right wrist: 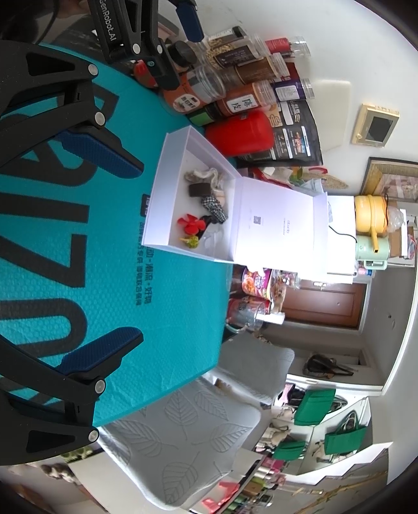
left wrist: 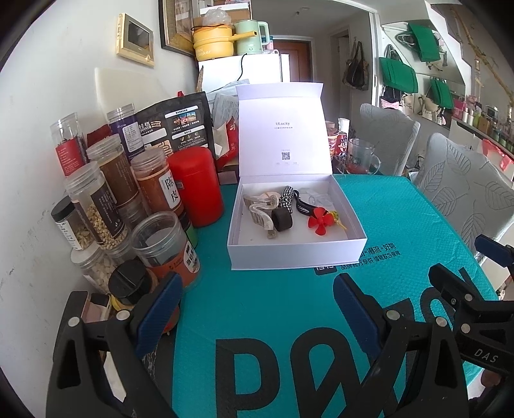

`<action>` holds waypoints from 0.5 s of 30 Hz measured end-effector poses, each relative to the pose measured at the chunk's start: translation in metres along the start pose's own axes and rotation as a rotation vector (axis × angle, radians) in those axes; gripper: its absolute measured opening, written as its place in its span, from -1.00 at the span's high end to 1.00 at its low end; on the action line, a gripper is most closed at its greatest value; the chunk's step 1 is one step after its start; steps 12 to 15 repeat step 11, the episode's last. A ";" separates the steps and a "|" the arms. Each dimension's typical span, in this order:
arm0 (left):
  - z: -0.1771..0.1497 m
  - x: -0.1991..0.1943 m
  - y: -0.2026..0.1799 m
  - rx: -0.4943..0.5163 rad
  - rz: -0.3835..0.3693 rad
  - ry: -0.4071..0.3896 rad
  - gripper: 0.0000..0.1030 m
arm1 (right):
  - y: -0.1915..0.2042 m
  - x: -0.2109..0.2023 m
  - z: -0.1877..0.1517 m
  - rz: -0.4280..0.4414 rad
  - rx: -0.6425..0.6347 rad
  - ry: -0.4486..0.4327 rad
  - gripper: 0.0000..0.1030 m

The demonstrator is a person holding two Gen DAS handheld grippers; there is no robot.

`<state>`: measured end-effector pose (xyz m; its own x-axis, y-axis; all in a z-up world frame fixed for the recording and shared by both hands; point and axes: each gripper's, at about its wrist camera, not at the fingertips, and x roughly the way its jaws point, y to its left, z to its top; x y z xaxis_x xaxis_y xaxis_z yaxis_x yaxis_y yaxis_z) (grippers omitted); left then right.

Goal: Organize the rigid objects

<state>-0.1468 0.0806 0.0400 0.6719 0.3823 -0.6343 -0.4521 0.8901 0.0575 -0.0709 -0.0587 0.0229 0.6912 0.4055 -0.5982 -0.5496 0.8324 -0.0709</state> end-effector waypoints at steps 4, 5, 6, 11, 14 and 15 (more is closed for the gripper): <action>0.000 0.003 0.000 -0.006 -0.008 0.006 -0.87 | -0.002 0.002 0.000 0.003 0.009 0.004 -0.84; 0.000 0.003 0.000 -0.007 -0.011 0.008 -0.87 | -0.002 0.002 0.000 0.003 0.010 0.005 -0.84; -0.001 0.003 0.000 -0.008 -0.012 0.007 -0.87 | -0.003 0.002 0.000 0.004 0.013 0.005 -0.84; -0.002 0.006 0.000 -0.008 -0.019 0.012 -0.87 | -0.004 0.003 0.000 0.006 0.017 0.007 -0.84; -0.002 0.006 0.000 -0.008 -0.019 0.012 -0.87 | -0.004 0.003 0.000 0.006 0.017 0.007 -0.84; -0.002 0.006 0.000 -0.008 -0.019 0.012 -0.87 | -0.004 0.003 0.000 0.006 0.017 0.007 -0.84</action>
